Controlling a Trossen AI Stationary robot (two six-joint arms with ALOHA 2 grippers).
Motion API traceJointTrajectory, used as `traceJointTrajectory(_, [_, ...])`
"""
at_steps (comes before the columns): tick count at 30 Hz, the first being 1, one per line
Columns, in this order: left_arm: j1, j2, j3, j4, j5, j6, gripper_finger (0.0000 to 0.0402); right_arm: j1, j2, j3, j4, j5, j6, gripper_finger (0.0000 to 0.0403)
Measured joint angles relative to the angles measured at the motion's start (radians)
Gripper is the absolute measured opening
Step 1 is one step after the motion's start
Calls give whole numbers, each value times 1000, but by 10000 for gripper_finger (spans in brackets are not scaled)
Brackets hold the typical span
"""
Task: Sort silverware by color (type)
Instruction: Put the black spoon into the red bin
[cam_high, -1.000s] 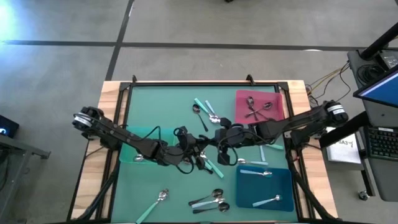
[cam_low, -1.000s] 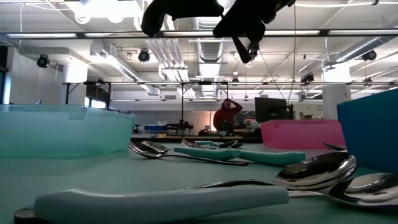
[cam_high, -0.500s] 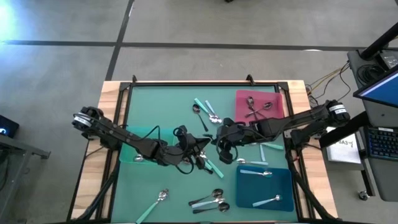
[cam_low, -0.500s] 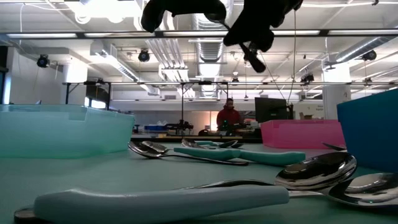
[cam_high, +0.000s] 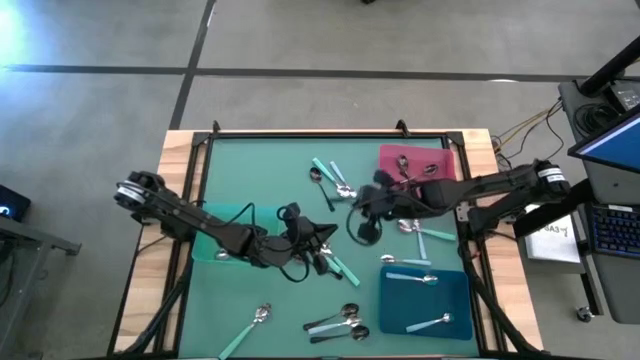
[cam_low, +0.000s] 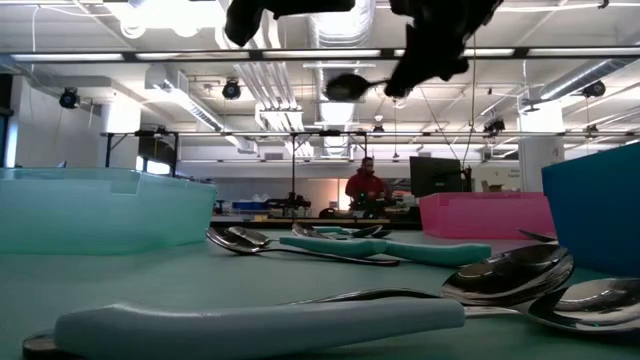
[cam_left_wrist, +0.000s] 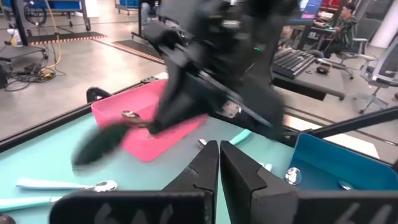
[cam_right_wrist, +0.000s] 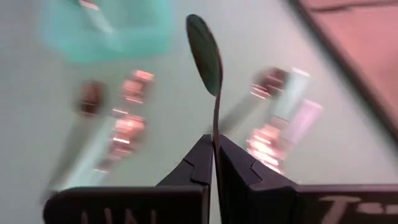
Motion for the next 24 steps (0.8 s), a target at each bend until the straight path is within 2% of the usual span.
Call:
traceJointTrajectory(8, [-20, -19, 0, -9, 0, 29, 0, -171, -115, -2, -348, 142, 82, 8])
traceJointTrajectory(13, [-27, -26, 0, -19, 1, 33, 0, -310, -147, -34, -534, 151, 141, 8])
traceJointTrajectory(18, [-46, -27, 0, -55, 6, 33, 0, -452, -148, -128, -599, 149, 166, 8])
traceJointTrajectory(21, [-59, -39, 0, -145, 90, 6, 0, -518, -142, -175, -599, 150, 165, 10])
traceJointTrajectory(24, [-63, -68, 0, -310, 250, -149, 0, -542, -142, -195, -598, 150, 142, 18])
